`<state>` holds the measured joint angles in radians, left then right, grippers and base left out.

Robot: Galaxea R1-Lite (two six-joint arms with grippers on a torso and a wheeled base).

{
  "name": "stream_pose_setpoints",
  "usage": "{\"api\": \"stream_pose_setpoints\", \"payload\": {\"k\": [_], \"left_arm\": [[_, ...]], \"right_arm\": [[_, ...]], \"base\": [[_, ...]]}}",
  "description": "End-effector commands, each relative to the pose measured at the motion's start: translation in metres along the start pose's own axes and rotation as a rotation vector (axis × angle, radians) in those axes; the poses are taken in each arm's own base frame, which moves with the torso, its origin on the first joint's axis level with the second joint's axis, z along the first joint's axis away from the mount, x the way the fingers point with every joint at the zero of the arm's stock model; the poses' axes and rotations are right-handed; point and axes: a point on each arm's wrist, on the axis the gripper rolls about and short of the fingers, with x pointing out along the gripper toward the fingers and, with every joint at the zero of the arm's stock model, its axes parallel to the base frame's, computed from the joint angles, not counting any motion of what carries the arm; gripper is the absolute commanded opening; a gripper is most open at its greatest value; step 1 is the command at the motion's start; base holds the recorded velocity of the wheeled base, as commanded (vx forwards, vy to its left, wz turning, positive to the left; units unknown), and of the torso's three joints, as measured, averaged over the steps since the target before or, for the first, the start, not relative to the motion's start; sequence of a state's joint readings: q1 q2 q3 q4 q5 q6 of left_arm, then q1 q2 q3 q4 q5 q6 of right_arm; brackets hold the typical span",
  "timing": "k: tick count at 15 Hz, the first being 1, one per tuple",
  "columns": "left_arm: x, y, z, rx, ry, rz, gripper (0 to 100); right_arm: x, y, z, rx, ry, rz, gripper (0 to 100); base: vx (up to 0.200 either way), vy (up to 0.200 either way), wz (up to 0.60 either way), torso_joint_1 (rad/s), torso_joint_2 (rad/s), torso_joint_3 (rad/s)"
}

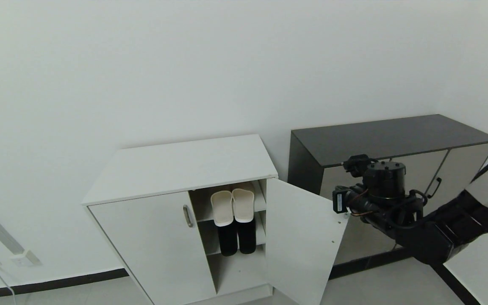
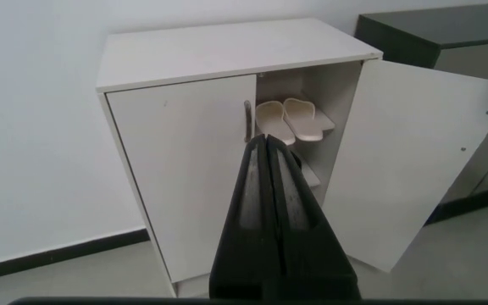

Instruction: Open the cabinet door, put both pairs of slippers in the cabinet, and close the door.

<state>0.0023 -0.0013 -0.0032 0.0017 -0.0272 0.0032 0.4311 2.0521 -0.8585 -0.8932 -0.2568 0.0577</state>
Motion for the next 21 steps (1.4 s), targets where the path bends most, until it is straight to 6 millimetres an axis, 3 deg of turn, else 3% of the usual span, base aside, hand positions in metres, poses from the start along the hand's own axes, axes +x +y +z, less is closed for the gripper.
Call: {"api": "stream_pose_setpoints", "payload": {"k": [1, 7, 13, 18, 21], "left_arm": [[0.0, 0.0, 0.0, 0.0, 0.001, 0.0, 0], [0.0, 0.0, 0.0, 0.0, 0.001, 0.002, 0], [0.0, 0.0, 0.0, -0.002, 0.001, 0.002, 0], [0.0, 0.0, 0.0, -0.002, 0.001, 0.002, 0], [0.0, 0.0, 0.0, -0.003, 0.001, 0.002, 0]], "right_arm": [[0.027, -0.009, -0.021, 0.013, 0.055, -0.026, 0], [0.047, -0.019, -0.038, 0.022, 0.091, -0.041, 0], [0.05, -0.019, -0.044, 0.018, 0.108, -0.041, 0], [0.035, -0.002, -0.044, -0.001, 0.116, 0.005, 0], [0.011, 0.024, -0.042, -0.03, 0.12, 0.081, 0]], "base": [[0.0, 0.0, 0.0, 0.0, 0.0, 0.0], [0.0, 0.0, 0.0, 0.0, 0.0, 0.0], [0.0, 0.0, 0.0, 0.0, 0.0, 0.0], [0.0, 0.0, 0.0, 0.0, 0.0, 0.0], [0.0, 0.0, 0.0, 0.0, 0.0, 0.0]]}}
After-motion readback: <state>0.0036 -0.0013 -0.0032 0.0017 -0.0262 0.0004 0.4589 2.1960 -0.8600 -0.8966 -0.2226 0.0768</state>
